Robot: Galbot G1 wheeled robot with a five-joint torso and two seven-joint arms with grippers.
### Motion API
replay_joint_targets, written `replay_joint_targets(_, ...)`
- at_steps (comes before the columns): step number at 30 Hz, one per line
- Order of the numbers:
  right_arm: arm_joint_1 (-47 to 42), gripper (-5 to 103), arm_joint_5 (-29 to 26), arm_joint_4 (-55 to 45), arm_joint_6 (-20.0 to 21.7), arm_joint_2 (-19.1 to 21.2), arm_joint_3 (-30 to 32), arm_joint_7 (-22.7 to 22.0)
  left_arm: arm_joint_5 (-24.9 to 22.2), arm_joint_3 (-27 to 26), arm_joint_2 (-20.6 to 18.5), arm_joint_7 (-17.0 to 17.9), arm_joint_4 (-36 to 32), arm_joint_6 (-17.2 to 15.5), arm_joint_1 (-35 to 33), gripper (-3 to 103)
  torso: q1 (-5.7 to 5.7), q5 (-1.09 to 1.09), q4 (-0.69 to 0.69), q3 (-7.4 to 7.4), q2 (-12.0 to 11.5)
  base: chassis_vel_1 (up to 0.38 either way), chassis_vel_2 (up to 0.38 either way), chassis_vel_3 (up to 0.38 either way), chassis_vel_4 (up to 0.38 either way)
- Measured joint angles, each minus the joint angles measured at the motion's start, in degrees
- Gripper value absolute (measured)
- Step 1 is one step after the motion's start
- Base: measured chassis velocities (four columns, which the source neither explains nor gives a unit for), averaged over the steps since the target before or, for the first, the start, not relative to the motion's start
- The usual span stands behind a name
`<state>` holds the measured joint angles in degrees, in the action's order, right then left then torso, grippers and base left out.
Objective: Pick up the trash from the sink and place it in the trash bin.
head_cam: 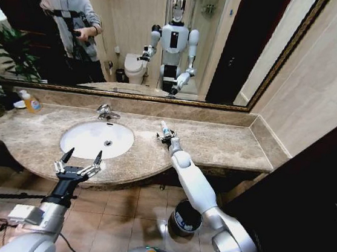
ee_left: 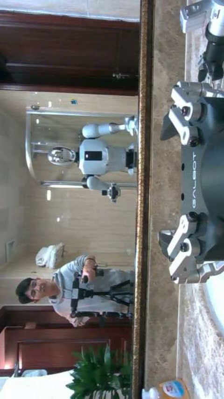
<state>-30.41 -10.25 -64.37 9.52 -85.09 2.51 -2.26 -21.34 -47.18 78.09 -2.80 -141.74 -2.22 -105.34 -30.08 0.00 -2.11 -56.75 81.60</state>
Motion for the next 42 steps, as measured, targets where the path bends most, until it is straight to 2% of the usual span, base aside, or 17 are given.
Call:
replay_joint_targets(2, -0.1, 71, 0.0, 0.0, 0.0, 0.1, 0.3, 0.0, 0.0, 0.0, 0.0, 0.0, 0.0, 0.0, 0.0, 100, 0.00, 0.00, 0.00, 0.00, 0.0, 0.000, 0.000, 0.000, 0.000)
replay_joint_targets(3, -0.1, 71, 0.0, 0.0, 0.0, 0.1, 0.3, 0.0, 0.0, 0.0, 0.0, 0.0, 0.0, 0.0, 0.0, 100, 0.00, 0.00, 0.00, 0.00, 0.0, 0.000, 0.000, 0.000, 0.000)
replay_joint_targets(5, -0.2, 60, 0.0, -0.1, 0.0, 0.4, 0.6, 0.0, 0.0, 0.0, 0.0, 0.0, 0.0, 0.0, 0.0, 100, 0.00, 0.00, 0.00, 0.00, 0.0, 0.000, 0.000, 0.000, 0.000)
replay_joint_targets(7, -0.3, 60, 0.0, -0.2, 0.0, 0.5, 0.6, 0.1, 0.0, 0.0, 0.0, 0.0, 0.0, 0.0, 0.0, 100, 0.00, 0.00, 0.00, 0.00, 0.0, 0.000, 0.000, 0.000, 0.000)
replay_joint_targets(8, -0.3, 49, 0.0, -0.3, 0.0, 0.7, 0.7, 0.1, 0.0, 0.0, 0.0, 0.0, 0.0, 0.0, 0.0, 100, 0.00, 0.00, 0.00, 0.00, 0.0, 0.000, 0.000, 0.000, 0.000)
replay_joint_targets(10, -0.4, 49, 0.0, -0.3, 0.0, 0.8, 0.8, 0.1, 0.0, 0.0, 0.0, 0.0, 0.0, 0.0, 0.0, 100, 0.00, 0.00, 0.00, 0.00, 0.0, 0.000, 0.000, 0.000, 0.000)
replay_joint_targets(13, -0.8, 33, -0.1, -0.8, 0.0, 1.3, 1.0, 0.1, 0.0, 0.0, 0.0, 0.0, 0.0, 0.0, 0.0, 100, 0.00, 0.00, 0.00, 0.00, 0.0, 0.000, 0.000, 0.000, 0.000)
replay_joint_targets(16, -1.1, 27, -0.3, -1.6, 0.1, 1.6, 1.1, 0.1, 0.0, 0.0, 0.0, 0.0, 0.0, 0.0, 0.0, 100, 0.00, 0.00, 0.00, 0.00, 0.0, 0.000, 0.000, 0.000, 0.000)
replay_joint_targets(26, -4.0, 27, -2.0, -9.8, 1.7, 4.8, 1.9, -0.2, 0.0, 0.0, 0.0, 0.0, 0.0, 0.0, 0.0, 100, 0.00, 0.01, -0.01, 0.00, 0.0, 0.000, 0.000, 0.000, 0.000)
replay_joint_targets(28, -7.5, 27, -2.1, -16.3, 1.3, 7.3, 4.2, 0.4, 0.0, 0.0, 0.0, 0.0, 0.0, 0.0, 0.0, 100, 0.00, 0.00, -0.01, 0.01, 0.0, 0.000, 0.000, 0.000, 0.000)
replay_joint_targets(32, -11.5, 27, -2.2, -21.5, 0.1, 9.8, 6.3, 0.6, 0.0, 0.0, 0.0, 0.0, 0.0, 0.0, 0.0, 100, 0.00, 0.01, -0.01, 0.00, 0.0, 0.000, 0.000, 0.000, 0.000)
replay_joint_targets(35, -19.6, 27, -2.8, -29.6, -0.2, 14.2, 9.4, 0.5, 0.0, 0.0, 0.0, 0.0, 0.0, 0.0, 0.0, 100, 0.00, 0.02, 0.00, 0.00, 0.0, 0.000, 0.000, 0.000, 0.000)
replay_joint_targets(37, -21.2, 27, -3.0, -31.2, -0.2, 14.8, 10.0, 0.5, 0.0, 0.0, 0.0, 0.0, 0.0, 0.0, 0.0, 100, 0.00, 0.02, 0.01, 0.00, 0.0, 0.000, 0.000, 0.000, 0.000)
replay_joint_targets(40, -31.4, 27, -4.3, -41.1, -0.2, 17.4, 14.2, -0.4, 0.0, 0.0, 0.0, 0.0, 0.0, 0.0, 0.0, 100, 0.00, 0.01, 0.01, 0.01, 0.0, 0.000, 0.000, 0.000, 0.000)
replay_joint_targets(42, -33.5, 27, -4.4, -43.1, -0.1, 17.5, 14.9, -0.5, 0.0, 0.0, 0.0, 0.0, 0.0, 0.0, 0.0, 100, 0.00, 0.00, 0.01, 0.01, 0.0, 0.000, 0.000, 0.000, 0.000)
